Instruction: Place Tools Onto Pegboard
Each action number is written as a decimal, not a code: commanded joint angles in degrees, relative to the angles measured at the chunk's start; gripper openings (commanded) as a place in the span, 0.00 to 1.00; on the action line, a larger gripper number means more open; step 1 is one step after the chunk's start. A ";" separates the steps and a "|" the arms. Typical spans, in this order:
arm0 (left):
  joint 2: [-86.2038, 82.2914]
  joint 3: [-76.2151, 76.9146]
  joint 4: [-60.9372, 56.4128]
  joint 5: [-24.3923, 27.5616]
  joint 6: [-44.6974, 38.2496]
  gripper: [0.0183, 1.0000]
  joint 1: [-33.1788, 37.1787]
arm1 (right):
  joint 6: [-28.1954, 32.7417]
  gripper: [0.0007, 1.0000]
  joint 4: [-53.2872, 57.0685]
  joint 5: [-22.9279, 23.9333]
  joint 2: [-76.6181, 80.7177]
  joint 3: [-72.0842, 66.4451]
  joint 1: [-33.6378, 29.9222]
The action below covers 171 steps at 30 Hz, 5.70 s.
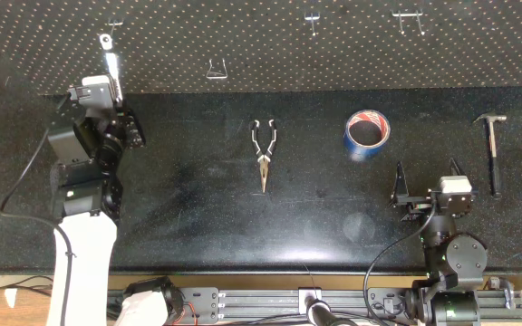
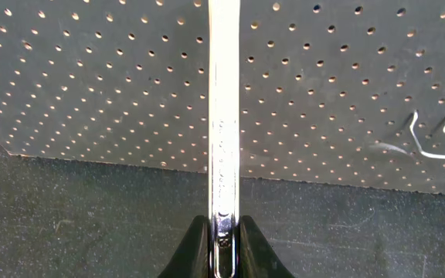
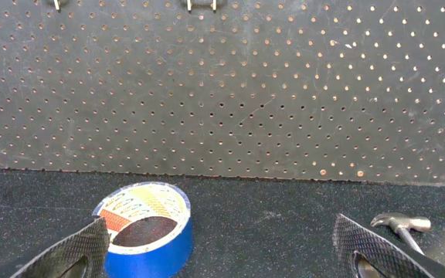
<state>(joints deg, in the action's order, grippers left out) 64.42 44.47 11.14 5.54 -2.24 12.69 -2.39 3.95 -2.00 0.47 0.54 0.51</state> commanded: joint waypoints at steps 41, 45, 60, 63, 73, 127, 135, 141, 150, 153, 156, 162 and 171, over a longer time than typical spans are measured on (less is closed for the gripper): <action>-6.64 2.27 22.58 -18.84 20.68 1.00 -33.99 | 0.79 0.94 0.11 0.09 -0.42 -0.31 0.44; 1.97 2.27 14.53 -9.11 20.70 1.00 -39.36 | 0.79 0.94 0.11 0.09 -0.42 -0.31 0.44; 32.48 31.10 38.97 -4.70 34.01 1.00 -40.30 | 0.79 0.94 0.11 0.09 -0.42 -0.31 0.44; 32.50 31.08 39.10 -10.93 38.49 1.00 -42.12 | 0.79 0.94 0.11 0.09 -0.42 -0.31 0.44; 39.65 31.08 36.39 -13.49 33.46 1.00 -44.37 | 0.79 0.94 0.11 0.09 -0.42 -0.31 0.44; 44.61 23.56 21.38 -13.25 36.33 0.37 -45.33 | 0.79 0.94 0.11 0.09 -0.42 -0.31 0.44; 44.61 23.56 21.38 -13.25 36.33 0.33 -45.33 | 0.79 0.94 0.11 0.09 -0.42 -0.31 0.44; 44.57 23.56 21.38 -12.66 36.30 0.15 -45.33 | 0.79 0.94 0.11 0.09 -0.42 -0.31 0.44; 27.45 23.56 26.95 -12.39 35.87 0.01 -45.22 | 0.79 0.94 0.11 0.09 -0.42 -0.31 0.44; 13.40 23.56 39.12 -14.32 35.82 0.01 -43.36 | 0.79 0.94 0.11 0.09 -0.42 -0.31 0.44; 2.73 22.99 42.21 -17.20 29.70 0.01 -39.56 | 0.79 0.94 0.11 0.09 -0.42 -0.31 0.44; -10.69 2.93 14.21 -18.64 24.94 0.01 -29.55 | 0.79 0.94 0.11 0.09 -0.42 -0.31 0.44; 10.95 -5.44 -48.61 -21.64 7.04 0.01 -29.14 | 0.79 0.94 0.11 0.09 -0.42 -0.31 0.44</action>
<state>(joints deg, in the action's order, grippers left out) 72.62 37.87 -31.40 -15.25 7.09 -16.99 -2.22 3.88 -1.76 0.43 0.49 0.51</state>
